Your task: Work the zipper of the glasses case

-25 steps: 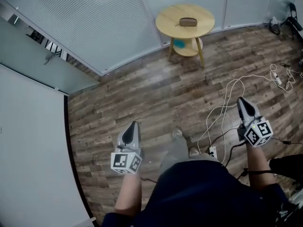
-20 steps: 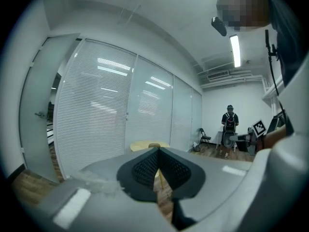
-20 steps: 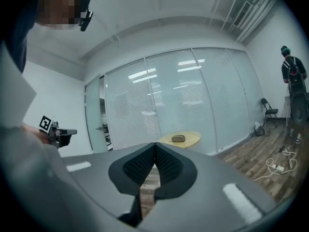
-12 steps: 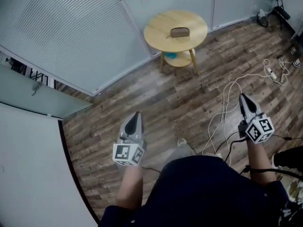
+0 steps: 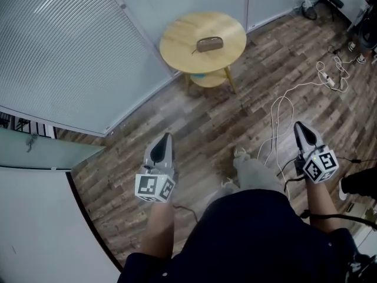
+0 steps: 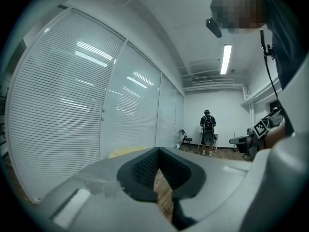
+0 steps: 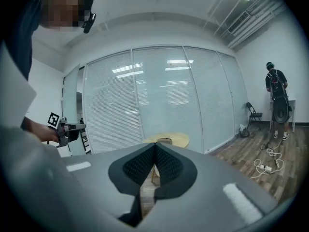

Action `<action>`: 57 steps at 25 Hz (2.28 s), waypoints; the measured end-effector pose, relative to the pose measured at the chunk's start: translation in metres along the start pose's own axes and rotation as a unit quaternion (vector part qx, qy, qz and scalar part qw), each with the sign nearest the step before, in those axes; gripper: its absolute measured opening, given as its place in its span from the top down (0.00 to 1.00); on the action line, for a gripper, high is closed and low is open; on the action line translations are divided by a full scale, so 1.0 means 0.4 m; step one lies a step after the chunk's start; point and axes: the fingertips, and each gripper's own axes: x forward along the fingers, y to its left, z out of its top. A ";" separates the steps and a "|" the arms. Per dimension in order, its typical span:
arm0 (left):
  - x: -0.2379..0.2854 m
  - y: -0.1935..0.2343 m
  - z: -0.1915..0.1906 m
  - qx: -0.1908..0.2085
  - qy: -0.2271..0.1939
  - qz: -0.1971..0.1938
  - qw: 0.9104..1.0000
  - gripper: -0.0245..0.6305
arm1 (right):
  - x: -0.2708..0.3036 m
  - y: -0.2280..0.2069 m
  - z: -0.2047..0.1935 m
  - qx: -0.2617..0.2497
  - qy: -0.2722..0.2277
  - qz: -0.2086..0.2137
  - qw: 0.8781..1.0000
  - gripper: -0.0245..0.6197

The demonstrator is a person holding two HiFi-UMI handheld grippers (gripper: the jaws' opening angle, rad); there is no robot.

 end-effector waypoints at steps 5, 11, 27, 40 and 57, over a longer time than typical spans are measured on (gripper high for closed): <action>0.133 0.059 0.017 -0.004 0.000 0.007 1.000 0.96 | 0.151 -0.061 0.013 0.000 0.006 0.005 1.000 0.95; 0.321 0.129 0.098 0.018 0.004 0.008 1.000 0.96 | 0.411 -0.154 0.117 -0.021 -0.007 0.045 0.999 0.95; 0.765 0.357 0.176 0.018 0.015 0.034 0.999 0.96 | 0.888 -0.324 0.230 -0.039 0.028 0.088 0.995 0.95; 1.099 0.612 0.207 -0.003 -0.005 -0.034 0.999 0.96 | 1.257 -0.282 0.280 -0.098 0.075 0.087 0.989 0.95; 1.365 0.748 0.163 -0.011 0.023 -0.039 0.999 0.96 | 1.535 -0.269 0.148 -0.230 0.172 0.149 0.946 0.95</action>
